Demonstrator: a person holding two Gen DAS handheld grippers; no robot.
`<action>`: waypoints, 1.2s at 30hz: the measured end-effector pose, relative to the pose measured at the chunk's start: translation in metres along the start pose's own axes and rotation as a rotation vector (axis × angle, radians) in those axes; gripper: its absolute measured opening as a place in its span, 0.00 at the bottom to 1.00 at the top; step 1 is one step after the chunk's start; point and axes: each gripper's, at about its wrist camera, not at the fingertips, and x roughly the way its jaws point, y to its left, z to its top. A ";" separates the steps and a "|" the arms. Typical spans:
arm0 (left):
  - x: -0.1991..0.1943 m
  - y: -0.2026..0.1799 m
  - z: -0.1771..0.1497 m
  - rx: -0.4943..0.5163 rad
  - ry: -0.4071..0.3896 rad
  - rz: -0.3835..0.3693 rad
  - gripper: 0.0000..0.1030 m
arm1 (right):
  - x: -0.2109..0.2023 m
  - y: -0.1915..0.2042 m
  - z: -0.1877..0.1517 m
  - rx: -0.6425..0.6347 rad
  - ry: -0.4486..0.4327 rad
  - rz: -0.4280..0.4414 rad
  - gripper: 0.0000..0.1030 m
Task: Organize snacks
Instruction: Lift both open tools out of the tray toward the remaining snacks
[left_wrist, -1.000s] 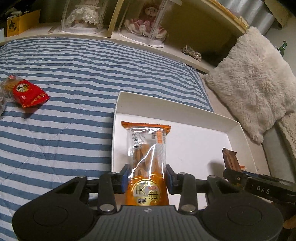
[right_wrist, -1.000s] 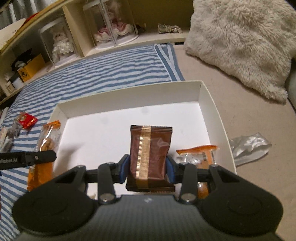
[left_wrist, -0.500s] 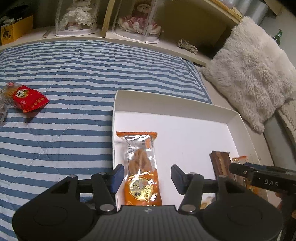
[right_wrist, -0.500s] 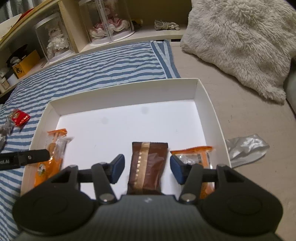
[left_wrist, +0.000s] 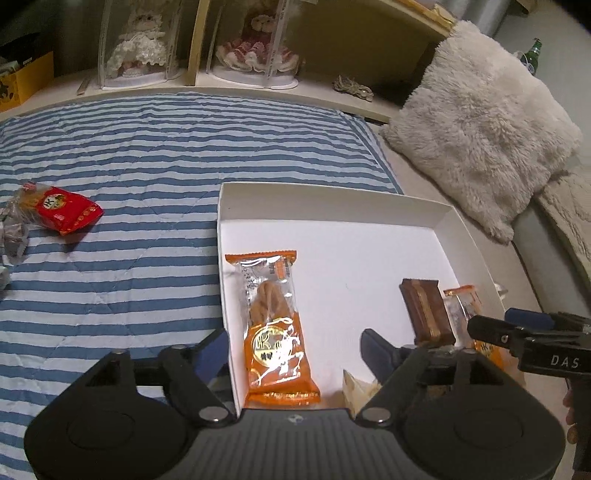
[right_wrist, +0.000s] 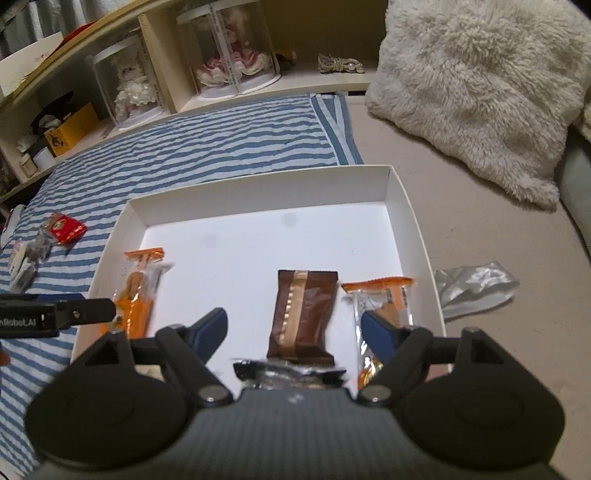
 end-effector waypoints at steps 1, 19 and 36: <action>-0.002 0.000 -0.001 0.005 0.002 0.001 0.84 | -0.003 0.001 -0.001 -0.001 -0.003 -0.002 0.86; -0.045 0.009 -0.011 0.043 -0.024 -0.004 1.00 | -0.054 0.024 -0.014 -0.032 -0.051 -0.033 1.00; -0.088 0.063 -0.010 0.027 -0.078 0.049 1.00 | -0.063 0.065 0.000 -0.059 -0.087 -0.051 1.00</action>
